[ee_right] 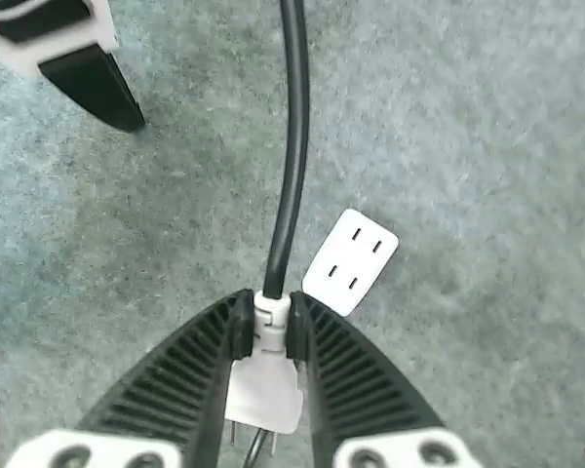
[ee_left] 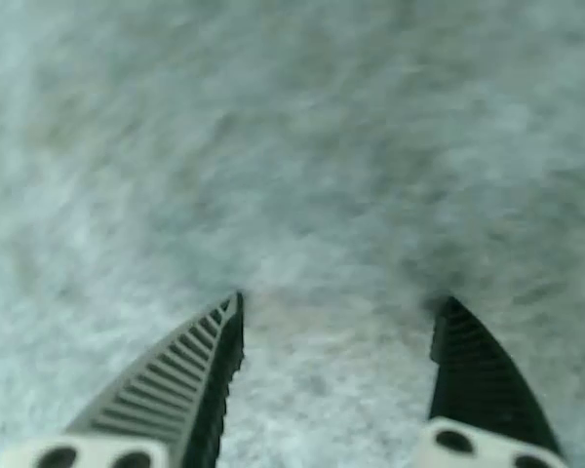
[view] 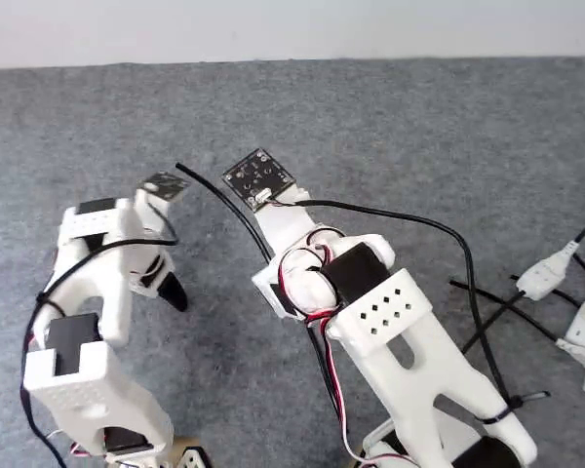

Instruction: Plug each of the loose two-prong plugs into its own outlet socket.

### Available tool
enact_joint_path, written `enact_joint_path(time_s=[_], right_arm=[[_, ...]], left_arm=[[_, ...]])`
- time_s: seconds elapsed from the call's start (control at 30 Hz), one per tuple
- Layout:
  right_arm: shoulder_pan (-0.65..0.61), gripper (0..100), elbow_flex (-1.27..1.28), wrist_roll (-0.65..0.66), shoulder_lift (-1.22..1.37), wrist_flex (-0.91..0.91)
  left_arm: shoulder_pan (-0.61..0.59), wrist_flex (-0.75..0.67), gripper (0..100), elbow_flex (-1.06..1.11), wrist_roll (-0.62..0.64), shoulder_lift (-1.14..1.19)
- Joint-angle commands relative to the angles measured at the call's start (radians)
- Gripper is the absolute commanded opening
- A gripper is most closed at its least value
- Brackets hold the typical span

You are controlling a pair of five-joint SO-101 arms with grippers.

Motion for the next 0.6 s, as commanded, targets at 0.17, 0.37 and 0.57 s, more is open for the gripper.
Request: enact_joint_path(time_s=[0.17,0.37,0.57], right_arm=[[-0.033,0.9,0.091,-0.037,-0.025,-0.137],[-0.03,0.9,0.166,-0.058,-0.024,-0.255],[-0.031,0.9,0.204,-0.06,-0.024,-0.306]], left_arm=[[0.115,0.02,29,-0.024,-0.078,-0.002],[0.146,-0.061,29,0.084,-0.084,-0.112],[0.207,-0.275,29,0.447,-0.124,-0.442]])
